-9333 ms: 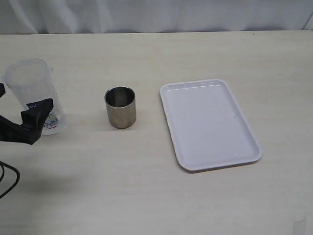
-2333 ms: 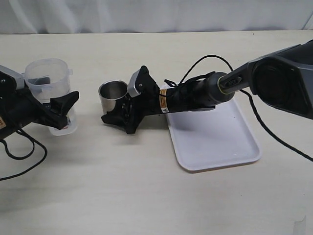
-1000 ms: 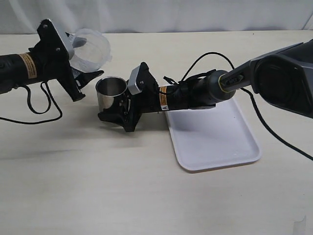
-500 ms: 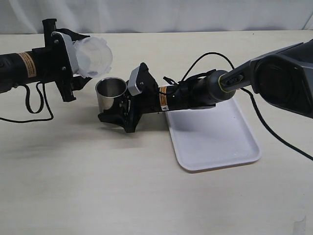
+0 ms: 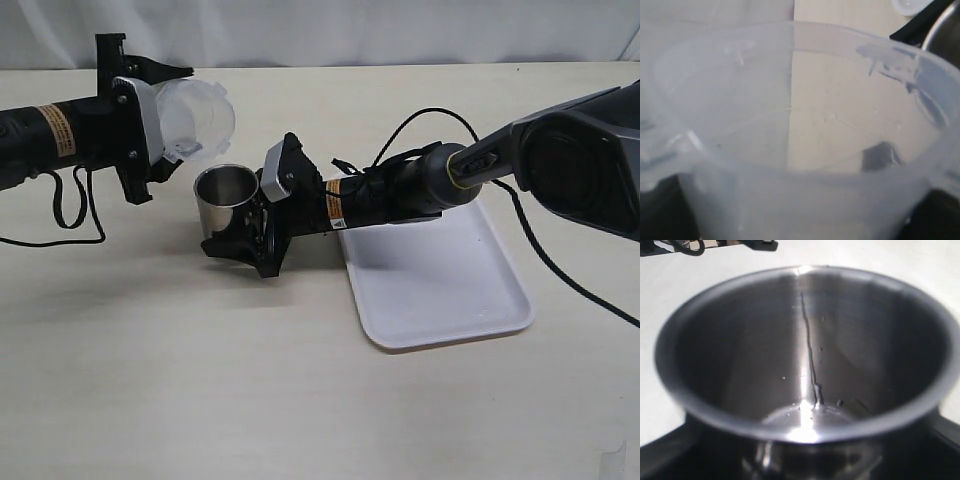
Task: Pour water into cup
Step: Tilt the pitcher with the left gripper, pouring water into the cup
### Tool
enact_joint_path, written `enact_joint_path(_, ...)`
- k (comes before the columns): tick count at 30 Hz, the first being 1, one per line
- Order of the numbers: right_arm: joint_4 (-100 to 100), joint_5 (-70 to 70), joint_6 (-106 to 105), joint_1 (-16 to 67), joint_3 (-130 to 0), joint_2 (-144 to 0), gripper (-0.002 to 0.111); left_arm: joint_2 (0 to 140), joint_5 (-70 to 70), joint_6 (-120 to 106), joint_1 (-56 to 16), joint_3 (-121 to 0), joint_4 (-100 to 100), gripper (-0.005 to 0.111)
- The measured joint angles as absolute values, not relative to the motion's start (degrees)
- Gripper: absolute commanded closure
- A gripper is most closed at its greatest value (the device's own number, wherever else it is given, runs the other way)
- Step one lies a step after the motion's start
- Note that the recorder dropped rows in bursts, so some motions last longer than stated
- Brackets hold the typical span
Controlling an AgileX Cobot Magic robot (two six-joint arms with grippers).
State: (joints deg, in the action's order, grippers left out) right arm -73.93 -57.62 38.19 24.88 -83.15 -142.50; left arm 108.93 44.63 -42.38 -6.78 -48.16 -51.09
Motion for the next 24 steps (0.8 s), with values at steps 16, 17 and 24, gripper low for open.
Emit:
enact_joint_path(16, -74.2, -60.1, 38.2, 24.9, -83.2, -142.5, 0.104, 108.9, 44.6, -46.6, -6.9, -48.2, -51.1, 0.107)
enact_joint_path(17, -74.4, -60.1, 38.2, 24.9, -83.2, -142.5, 0.104, 108.9, 44.6, -47.0, -6.9, -48.2, -51.0, 0.107)
enact_joint_path(24, -77.0, -60.2, 38.2, 24.9, -83.2, -142.5, 0.104, 108.9, 44.6, -48.0, -6.9, -48.2, -50.3, 0.107)
